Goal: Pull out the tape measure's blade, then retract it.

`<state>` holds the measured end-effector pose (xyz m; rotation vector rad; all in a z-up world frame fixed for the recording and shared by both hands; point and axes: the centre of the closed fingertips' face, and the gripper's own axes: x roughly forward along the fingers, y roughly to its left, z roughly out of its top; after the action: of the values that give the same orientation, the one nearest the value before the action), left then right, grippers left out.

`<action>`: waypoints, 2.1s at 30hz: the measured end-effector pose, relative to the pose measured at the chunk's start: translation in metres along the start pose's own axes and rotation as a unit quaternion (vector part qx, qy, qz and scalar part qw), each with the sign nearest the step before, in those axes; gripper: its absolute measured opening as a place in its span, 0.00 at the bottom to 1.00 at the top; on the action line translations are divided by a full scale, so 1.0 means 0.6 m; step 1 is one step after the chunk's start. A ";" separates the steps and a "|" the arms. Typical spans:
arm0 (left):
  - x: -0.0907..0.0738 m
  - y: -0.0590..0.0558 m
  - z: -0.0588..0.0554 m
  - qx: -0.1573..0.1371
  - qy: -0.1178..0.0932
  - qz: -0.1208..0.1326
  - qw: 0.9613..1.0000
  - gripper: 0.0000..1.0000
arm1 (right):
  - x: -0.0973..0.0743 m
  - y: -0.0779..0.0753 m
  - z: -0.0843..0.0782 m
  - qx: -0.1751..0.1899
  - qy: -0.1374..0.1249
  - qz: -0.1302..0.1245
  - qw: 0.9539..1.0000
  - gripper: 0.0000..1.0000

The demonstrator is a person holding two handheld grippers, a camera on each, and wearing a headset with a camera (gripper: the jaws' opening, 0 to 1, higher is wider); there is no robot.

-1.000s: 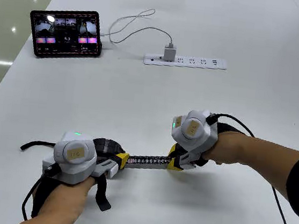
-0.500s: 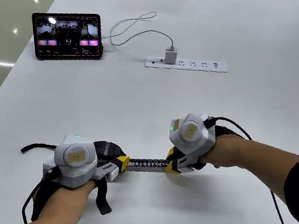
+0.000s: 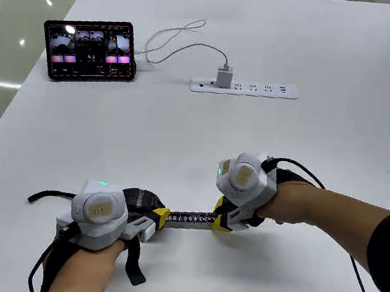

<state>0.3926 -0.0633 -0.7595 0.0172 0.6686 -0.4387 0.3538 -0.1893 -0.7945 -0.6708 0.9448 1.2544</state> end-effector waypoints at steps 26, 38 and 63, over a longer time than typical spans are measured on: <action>-0.001 0.000 0.000 0.002 -0.003 -0.002 1.000 0.57 | 0.013 0.003 0.022 0.006 -0.013 -0.003 1.000 0.10; 0.000 0.000 0.000 -0.001 -0.001 -0.004 1.000 0.57 | 0.019 0.005 0.035 0.008 -0.023 -0.003 1.000 0.10; -0.002 0.001 0.000 -0.003 0.000 -0.005 1.000 0.57 | 0.036 0.012 0.065 0.001 -0.052 -0.002 0.999 0.10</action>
<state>0.3919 -0.0624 -0.7589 0.0081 0.6711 -0.4454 0.3560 -0.1440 -0.7939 -0.5995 0.8576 1.2727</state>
